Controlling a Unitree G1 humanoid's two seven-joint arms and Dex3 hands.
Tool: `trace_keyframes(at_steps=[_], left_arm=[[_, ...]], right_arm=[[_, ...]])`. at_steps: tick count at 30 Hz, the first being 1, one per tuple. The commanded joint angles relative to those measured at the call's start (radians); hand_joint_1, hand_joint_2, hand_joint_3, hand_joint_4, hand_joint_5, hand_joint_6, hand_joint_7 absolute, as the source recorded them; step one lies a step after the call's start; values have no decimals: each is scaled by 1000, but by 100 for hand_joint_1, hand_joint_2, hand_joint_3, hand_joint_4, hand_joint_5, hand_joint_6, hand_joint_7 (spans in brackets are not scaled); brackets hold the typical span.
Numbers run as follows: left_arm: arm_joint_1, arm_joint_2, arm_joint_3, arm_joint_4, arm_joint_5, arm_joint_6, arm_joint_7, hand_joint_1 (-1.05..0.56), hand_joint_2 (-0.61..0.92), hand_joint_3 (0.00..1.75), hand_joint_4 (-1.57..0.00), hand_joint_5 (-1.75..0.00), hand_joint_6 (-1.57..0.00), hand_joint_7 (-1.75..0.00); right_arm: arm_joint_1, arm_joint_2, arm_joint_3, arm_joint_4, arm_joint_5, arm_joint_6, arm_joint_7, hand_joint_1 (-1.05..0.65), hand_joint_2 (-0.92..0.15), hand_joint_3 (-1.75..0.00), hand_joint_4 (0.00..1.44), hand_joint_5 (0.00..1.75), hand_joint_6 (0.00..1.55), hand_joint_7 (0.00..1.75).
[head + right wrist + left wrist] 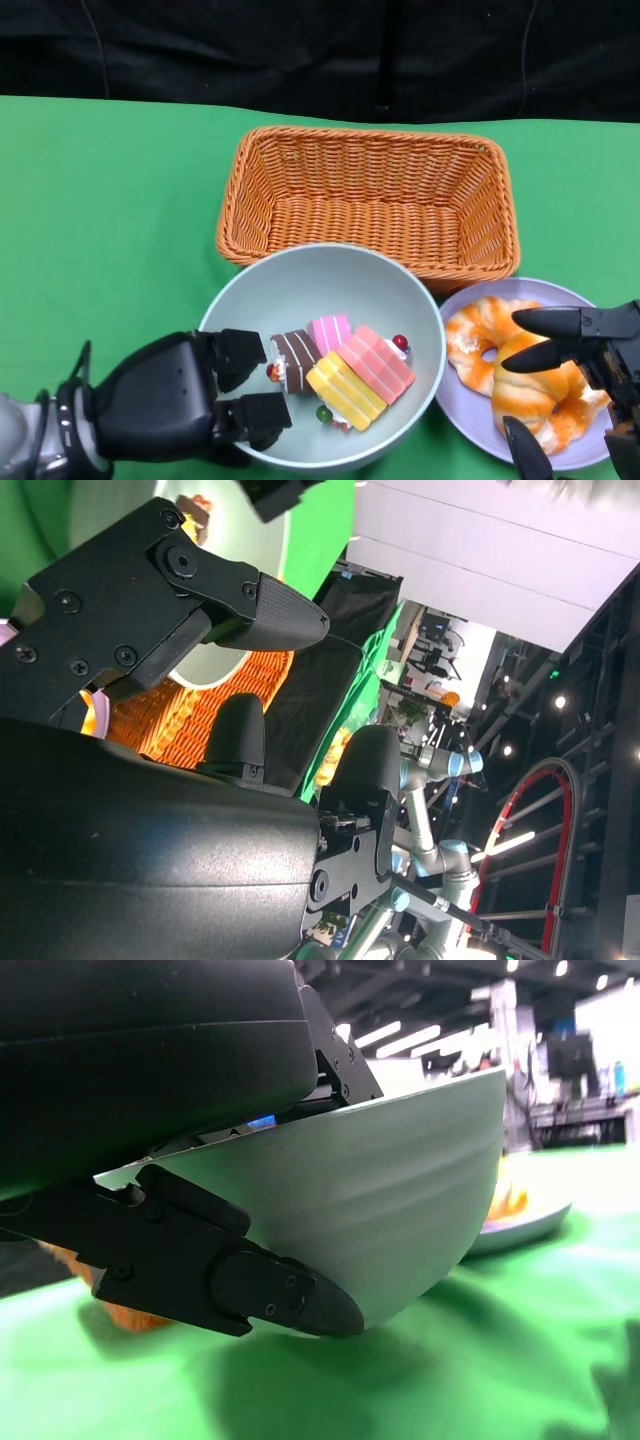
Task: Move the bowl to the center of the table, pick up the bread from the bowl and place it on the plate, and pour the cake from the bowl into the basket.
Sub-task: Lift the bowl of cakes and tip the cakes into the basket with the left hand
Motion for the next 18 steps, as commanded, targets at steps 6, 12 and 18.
trace_keyframes(at_steps=[6,12,18], left_arm=[[63,84,59,-151,-101,-24,-70,-27,92,14,-85,-175,-61,-175],[70,89,94,-184,-146,-53,-106,-27,92,14,-86,-175,-62,-175],[38,54,219,-244,-538,-194,-360,-18,62,89,-96,-175,-69,-175]], right_arm=[[0,4,-11,20,-4,-40,-12,-25,-45,-108,22,152,0,129],[-3,5,-10,21,-5,-36,-11,-25,-46,-108,22,151,0,129],[-13,18,13,56,-32,-23,-16,-21,-46,-107,20,151,0,129]])
